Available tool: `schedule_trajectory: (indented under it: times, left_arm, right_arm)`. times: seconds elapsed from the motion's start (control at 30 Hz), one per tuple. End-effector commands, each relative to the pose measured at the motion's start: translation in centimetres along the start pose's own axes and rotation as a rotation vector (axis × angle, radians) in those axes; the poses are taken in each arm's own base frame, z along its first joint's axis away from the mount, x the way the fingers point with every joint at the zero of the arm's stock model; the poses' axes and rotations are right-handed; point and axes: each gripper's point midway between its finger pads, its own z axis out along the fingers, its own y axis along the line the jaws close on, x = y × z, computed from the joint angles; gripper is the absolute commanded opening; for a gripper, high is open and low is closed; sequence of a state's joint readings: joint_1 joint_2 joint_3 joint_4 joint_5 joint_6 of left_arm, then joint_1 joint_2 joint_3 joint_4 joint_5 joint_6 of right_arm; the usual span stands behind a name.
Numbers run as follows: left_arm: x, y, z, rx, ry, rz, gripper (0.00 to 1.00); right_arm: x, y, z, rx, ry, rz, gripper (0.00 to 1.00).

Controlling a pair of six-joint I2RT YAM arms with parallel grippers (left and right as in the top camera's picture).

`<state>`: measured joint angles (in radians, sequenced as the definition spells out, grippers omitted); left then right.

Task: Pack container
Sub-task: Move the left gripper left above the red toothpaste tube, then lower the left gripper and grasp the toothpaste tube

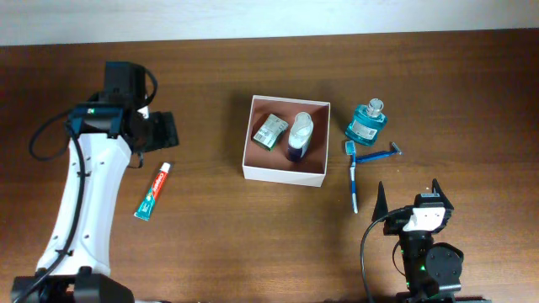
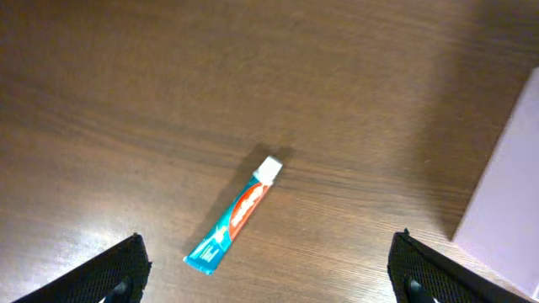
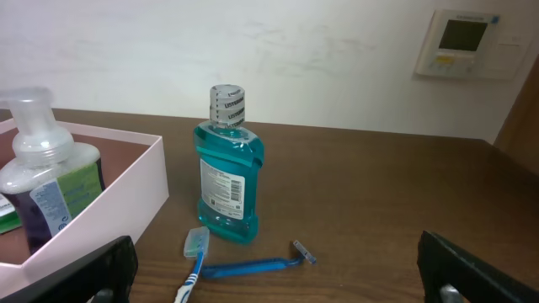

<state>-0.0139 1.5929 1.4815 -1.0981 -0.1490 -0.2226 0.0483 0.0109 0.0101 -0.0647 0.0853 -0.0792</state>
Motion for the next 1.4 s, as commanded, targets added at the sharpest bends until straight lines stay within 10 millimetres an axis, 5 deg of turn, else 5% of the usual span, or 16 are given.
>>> schedule_trajectory:
  times: [0.0,0.13,0.27,0.4,0.77,1.03,1.37]
  left_arm:
    - [1.6,0.4,1.3,0.004,0.054,-0.025,0.89]
    - [4.2,0.6,3.5,-0.011,0.122,-0.013,0.89]
    - [6.5,0.7,6.3,-0.018,0.157,-0.001,0.72]
    - [8.1,0.7,8.7,-0.018,0.153,-0.001,0.71]
    - [7.2,0.1,12.1,0.015,0.009,0.225,0.76]
    - [6.8,-0.1,13.1,0.017,-0.047,0.321,0.70]
    - [8.8,0.2,14.6,0.012,0.045,0.335,0.69]
  right_arm:
    - [0.3,-0.1,0.0,0.005,0.006,0.001,0.99]
    - [0.3,-0.1,0.0,0.005,0.006,0.001,0.98]
    - [0.3,-0.1,0.0,0.005,0.006,0.001,0.99]
    - [0.3,-0.1,0.0,0.005,0.006,0.001,0.99]
    - [0.3,-0.1,0.0,0.005,0.006,0.001,0.99]
    - [0.3,-0.1,0.0,0.005,0.006,0.001,0.99]
    - [0.3,-0.1,0.0,0.005,0.006,0.001,0.99]
